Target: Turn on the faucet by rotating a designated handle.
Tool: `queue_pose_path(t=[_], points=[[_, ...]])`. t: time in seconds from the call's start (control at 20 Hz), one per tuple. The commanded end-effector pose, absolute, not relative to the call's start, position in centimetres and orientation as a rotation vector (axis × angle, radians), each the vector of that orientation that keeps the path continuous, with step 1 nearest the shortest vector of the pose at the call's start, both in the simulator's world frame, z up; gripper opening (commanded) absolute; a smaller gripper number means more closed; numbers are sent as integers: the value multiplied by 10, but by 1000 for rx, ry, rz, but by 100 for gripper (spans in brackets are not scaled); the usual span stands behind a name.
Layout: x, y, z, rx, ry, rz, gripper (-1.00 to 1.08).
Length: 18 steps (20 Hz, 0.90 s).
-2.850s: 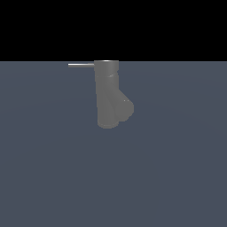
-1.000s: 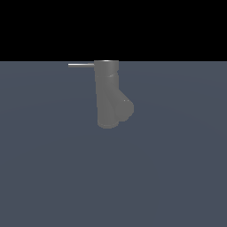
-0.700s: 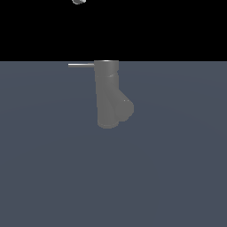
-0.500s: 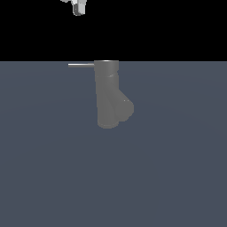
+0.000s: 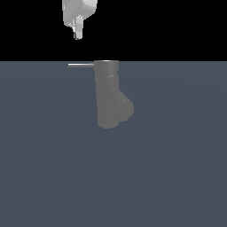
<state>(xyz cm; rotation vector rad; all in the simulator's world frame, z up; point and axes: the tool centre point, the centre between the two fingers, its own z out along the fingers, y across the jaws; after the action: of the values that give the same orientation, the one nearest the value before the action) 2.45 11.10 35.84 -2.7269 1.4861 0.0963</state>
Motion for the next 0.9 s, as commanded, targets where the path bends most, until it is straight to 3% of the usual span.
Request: queue_pose_path(t=[0.0,0.85], points=[[38,118,345,-2685,1571,85,-100],[93,153,275,-2463,1948,8,-100]])
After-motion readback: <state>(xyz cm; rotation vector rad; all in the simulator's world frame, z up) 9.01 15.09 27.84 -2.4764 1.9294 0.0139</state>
